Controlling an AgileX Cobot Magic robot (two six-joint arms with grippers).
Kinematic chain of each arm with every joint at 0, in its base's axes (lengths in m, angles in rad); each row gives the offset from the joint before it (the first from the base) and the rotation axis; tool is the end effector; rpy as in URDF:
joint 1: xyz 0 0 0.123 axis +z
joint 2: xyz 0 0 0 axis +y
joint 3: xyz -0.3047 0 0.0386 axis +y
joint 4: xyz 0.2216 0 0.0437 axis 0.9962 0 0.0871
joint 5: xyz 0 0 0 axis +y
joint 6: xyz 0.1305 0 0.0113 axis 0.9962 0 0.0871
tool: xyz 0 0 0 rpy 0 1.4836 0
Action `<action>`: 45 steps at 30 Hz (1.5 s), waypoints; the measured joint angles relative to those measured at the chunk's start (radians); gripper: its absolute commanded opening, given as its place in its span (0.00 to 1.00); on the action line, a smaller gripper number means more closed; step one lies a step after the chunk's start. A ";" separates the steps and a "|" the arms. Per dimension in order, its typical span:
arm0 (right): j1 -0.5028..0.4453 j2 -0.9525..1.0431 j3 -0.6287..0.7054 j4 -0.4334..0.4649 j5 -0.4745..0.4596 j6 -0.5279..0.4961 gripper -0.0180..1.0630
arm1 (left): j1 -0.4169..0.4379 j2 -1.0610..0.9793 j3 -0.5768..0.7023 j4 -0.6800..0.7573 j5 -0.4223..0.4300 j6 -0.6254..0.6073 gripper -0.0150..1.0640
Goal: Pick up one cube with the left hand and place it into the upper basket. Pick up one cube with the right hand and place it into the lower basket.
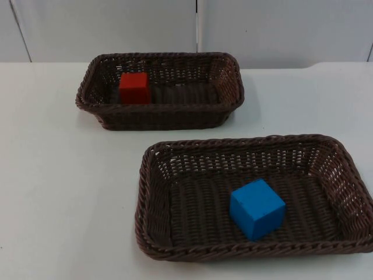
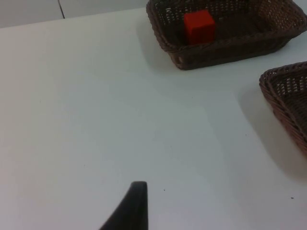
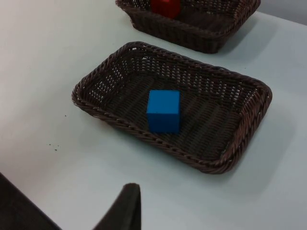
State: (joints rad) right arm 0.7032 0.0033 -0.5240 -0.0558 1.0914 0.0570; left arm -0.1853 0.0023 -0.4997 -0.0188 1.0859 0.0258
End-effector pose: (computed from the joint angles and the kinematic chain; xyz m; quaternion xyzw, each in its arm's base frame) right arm -0.0097 -0.0168 0.2499 -0.2699 0.8118 0.1660 0.4905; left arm -0.0160 0.0008 0.2434 0.0911 0.8555 -0.0500 0.5072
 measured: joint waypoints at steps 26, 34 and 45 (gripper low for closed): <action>0.000 0.000 0.000 -0.014 0.000 0.000 0.99 | 0.000 0.000 0.000 0.000 0.000 0.000 0.99; 0.000 0.000 0.000 -0.014 0.000 0.000 0.99 | 0.002 0.000 0.000 0.000 0.000 0.000 0.99; 0.000 0.000 0.000 -0.014 0.000 0.000 0.99 | 0.118 0.000 0.000 0.000 0.000 0.000 0.99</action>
State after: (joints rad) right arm 0.7032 0.0033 -0.5240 -0.0700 1.0914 0.0570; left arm -0.0670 0.0023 -0.4997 -0.0188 1.0859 0.0258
